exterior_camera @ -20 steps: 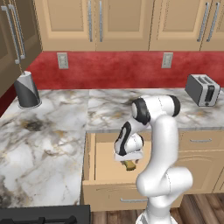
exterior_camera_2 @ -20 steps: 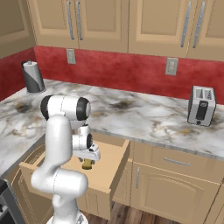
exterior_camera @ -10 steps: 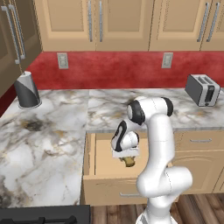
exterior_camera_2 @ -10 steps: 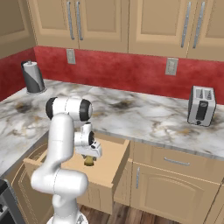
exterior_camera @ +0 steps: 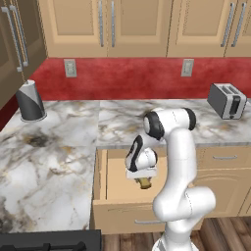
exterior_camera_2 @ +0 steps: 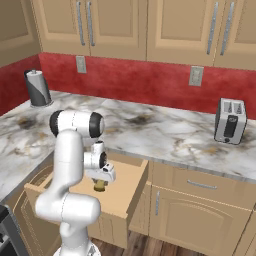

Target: Restock the sink supplies by placing the sponge and soap dispenser on the counter and next to the sink. Make sure the soap dispenser is upright.

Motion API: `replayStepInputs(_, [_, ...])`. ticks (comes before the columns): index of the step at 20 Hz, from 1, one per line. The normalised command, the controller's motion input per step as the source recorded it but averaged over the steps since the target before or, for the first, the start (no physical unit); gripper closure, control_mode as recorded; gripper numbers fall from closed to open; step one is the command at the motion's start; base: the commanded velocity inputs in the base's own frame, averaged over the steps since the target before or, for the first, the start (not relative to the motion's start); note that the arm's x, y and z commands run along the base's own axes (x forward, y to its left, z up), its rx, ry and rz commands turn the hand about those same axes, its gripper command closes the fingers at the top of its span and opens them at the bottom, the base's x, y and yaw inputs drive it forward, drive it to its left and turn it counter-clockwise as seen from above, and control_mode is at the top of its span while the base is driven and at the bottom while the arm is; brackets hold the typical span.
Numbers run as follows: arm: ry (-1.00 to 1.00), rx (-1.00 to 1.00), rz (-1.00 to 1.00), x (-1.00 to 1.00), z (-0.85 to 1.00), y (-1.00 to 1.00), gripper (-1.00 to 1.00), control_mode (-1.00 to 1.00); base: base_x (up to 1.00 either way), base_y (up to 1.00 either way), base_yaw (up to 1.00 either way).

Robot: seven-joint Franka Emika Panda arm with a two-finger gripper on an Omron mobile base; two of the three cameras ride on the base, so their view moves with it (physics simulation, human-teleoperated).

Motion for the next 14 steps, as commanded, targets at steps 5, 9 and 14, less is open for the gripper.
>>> replayStepInputs(5, [-0.13,0.00,-0.11,-0.35,0.92,0.00,1.00,-1.00,0.00,0.00,0.00])
replayStepInputs(9, [-0.18,0.00,-0.15,-0.51,1.00,0.00,1.00,-1.00,0.00,0.00,0.00])
replayStepInputs(14, [-0.12,0.00,-0.16,-0.64,1.00,0.00,1.00,-1.00,0.00,0.00,0.00])
